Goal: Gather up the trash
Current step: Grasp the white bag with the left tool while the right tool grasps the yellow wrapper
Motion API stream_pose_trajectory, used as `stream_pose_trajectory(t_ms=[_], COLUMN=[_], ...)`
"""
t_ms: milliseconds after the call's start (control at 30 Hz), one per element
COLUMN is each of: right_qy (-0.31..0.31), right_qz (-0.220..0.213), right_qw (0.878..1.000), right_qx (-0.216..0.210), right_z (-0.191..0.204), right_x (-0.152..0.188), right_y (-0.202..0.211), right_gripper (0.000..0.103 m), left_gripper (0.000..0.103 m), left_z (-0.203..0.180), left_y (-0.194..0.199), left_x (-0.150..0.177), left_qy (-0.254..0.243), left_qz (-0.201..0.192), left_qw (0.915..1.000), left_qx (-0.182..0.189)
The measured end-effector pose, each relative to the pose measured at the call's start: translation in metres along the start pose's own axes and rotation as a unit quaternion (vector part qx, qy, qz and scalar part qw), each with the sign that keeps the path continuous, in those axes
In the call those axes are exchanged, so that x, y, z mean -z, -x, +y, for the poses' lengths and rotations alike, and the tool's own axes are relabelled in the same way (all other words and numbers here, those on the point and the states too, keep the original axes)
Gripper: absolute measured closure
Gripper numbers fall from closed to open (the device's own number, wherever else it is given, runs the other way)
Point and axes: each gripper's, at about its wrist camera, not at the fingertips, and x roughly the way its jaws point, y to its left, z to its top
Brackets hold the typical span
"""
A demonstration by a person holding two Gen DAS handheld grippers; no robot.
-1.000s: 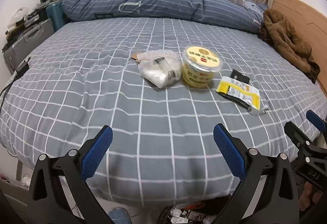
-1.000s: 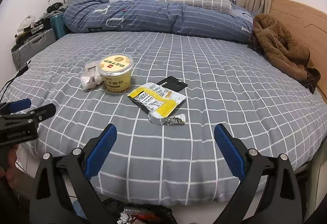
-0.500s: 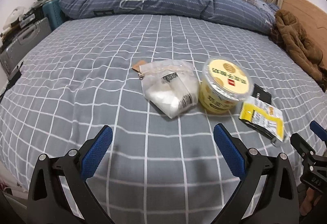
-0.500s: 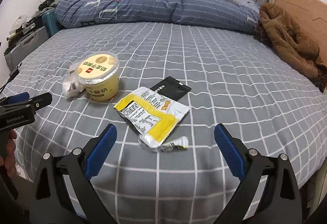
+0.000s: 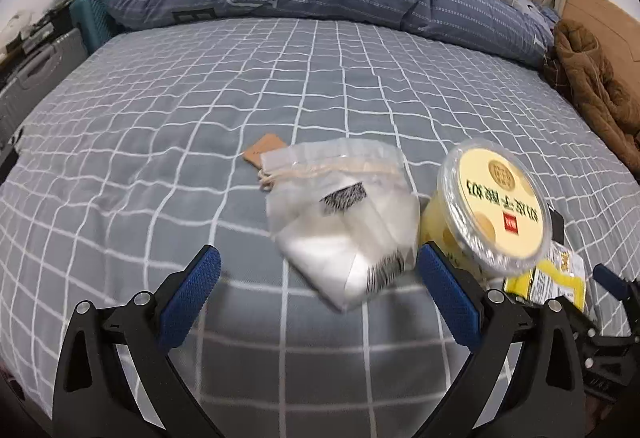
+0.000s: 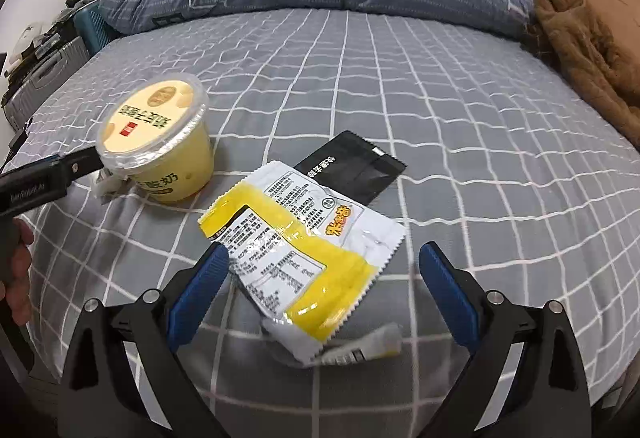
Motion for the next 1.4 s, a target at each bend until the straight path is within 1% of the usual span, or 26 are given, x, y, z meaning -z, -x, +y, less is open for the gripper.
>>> stream_pose_trajectory(t_ms=[33, 100, 233, 300, 367, 433, 467, 500, 567, 600, 667, 767, 833, 867, 933, 1167, 1233, 1400], right_qy=[0.000, 0.001, -0.002, -0.001, 0.002, 0.008, 0.014, 0.017, 0.018, 0.019, 0.020, 0.025, 0.030, 0.028, 0.024, 0.018, 0.013, 0.000], right_qz=[0.005, 0.015, 0.035, 0.036, 0.037, 0.036, 0.035, 0.035, 0.035, 0.035, 0.033, 0.032, 0.027, 0.026, 0.023, 0.024, 0.027, 0.025], right_qw=[1.000, 1.000, 0.999, 0.999, 0.999, 0.999, 0.999, 0.999, 0.999, 0.999, 0.999, 0.999, 0.999, 0.999, 0.999, 0.999, 0.999, 1.000], right_qx=[-0.002, -0.002, 0.006, 0.008, 0.013, 0.014, 0.015, 0.017, 0.017, 0.017, 0.021, 0.025, 0.032, 0.031, 0.029, 0.018, 0.014, -0.003], right_z=[0.001, 0.003, 0.005, 0.005, 0.007, 0.008, 0.010, 0.011, 0.011, 0.011, 0.011, 0.013, 0.013, 0.012, 0.010, 0.003, 0.000, -0.006], right_x=[-0.001, -0.001, 0.000, 0.002, 0.002, 0.003, 0.004, 0.004, 0.005, 0.005, 0.005, 0.004, 0.003, 0.003, 0.002, 0.002, 0.002, -0.002], right_y=[-0.004, -0.011, -0.025, -0.027, -0.028, -0.028, -0.028, -0.028, -0.028, -0.028, -0.026, -0.025, -0.023, -0.022, -0.019, -0.015, -0.015, -0.011], right_gripper=[0.017, 0.020, 0.022, 0.024, 0.027, 0.034, 0.035, 0.038, 0.041, 0.044, 0.050, 0.064, 0.074, 0.075, 0.083, 0.091, 0.096, 0.099], left_gripper=[0.006, 0.006, 0.008, 0.014, 0.016, 0.020, 0.024, 0.032, 0.038, 0.042, 0.045, 0.050, 0.051, 0.052, 0.054, 0.055, 0.055, 0.056], left_z=[-0.001, -0.002, -0.006, -0.009, -0.011, -0.011, -0.010, -0.010, -0.012, -0.013, -0.015, -0.017, -0.018, -0.018, -0.019, -0.015, -0.015, -0.013], left_y=[-0.005, -0.013, -0.028, -0.035, -0.039, -0.040, -0.040, -0.041, -0.041, -0.041, -0.043, -0.044, -0.042, -0.041, -0.038, -0.024, -0.019, -0.011], left_x=[-0.002, -0.005, -0.007, -0.007, -0.007, -0.007, -0.007, -0.006, -0.006, -0.005, -0.004, -0.004, -0.003, -0.003, -0.004, -0.006, -0.006, -0.010], left_qy=[-0.001, -0.001, -0.005, -0.008, -0.008, -0.006, -0.005, -0.004, -0.007, -0.009, -0.016, -0.018, -0.019, -0.020, -0.019, -0.011, -0.011, -0.005], left_qz=[0.003, 0.008, 0.020, 0.028, 0.032, 0.031, 0.032, 0.035, 0.035, 0.034, 0.033, 0.030, 0.026, 0.023, 0.019, 0.004, 0.000, -0.004], left_qw=[1.0000, 1.0000, 0.9998, 0.9995, 0.9993, 0.9993, 0.9991, 0.9988, 0.9986, 0.9987, 0.9989, 0.9991, 0.9992, 0.9993, 0.9995, 0.9998, 0.9998, 0.9999], left_qx=[0.001, 0.002, 0.005, 0.014, 0.018, 0.022, 0.028, 0.036, 0.040, 0.038, 0.029, 0.026, 0.022, 0.020, 0.019, 0.017, 0.017, 0.015])
